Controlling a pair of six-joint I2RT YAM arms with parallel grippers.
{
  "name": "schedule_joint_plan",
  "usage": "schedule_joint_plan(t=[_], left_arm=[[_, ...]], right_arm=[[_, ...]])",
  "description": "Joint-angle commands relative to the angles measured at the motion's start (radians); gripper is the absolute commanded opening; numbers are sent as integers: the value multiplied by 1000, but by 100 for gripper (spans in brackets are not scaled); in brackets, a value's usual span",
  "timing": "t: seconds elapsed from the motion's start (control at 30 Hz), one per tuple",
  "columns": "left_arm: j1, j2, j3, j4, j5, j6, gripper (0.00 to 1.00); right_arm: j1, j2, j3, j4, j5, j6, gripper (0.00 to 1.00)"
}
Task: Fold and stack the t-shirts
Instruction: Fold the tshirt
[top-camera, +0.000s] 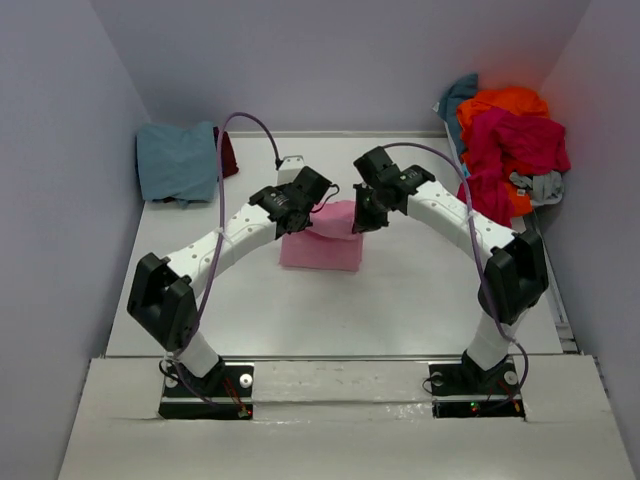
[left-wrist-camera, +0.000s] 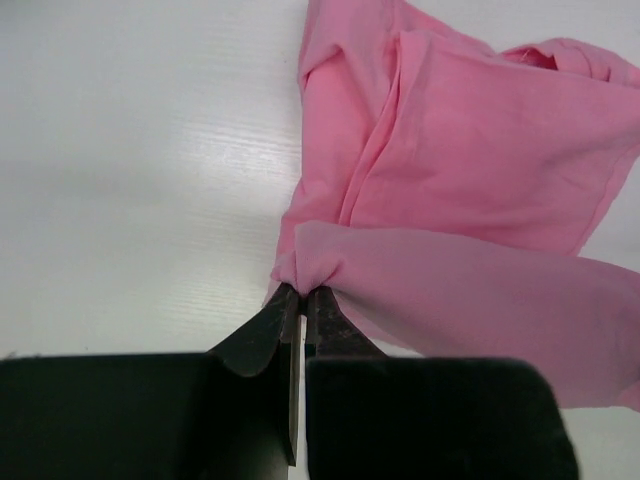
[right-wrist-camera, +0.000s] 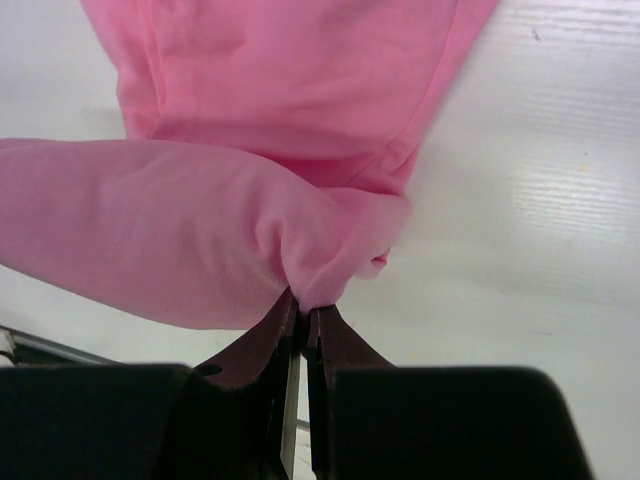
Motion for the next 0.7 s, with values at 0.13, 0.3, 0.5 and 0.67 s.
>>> schedule_joint_plan(t=[0.13, 0.3, 0.5, 0.67], left_arm=[[81, 181, 163, 102, -3, 107, 6], [127, 270, 290, 107, 14, 135, 6], [161, 373, 424, 90, 25, 147, 6], [170, 432, 522, 79, 25, 163, 6]], right_arm=[[-77, 77, 102, 27, 49, -26, 7], [-116, 141, 160, 27, 52, -36, 7], [-134, 231, 279, 7, 49, -48, 7], [-154, 319, 396, -20, 60, -65, 7]])
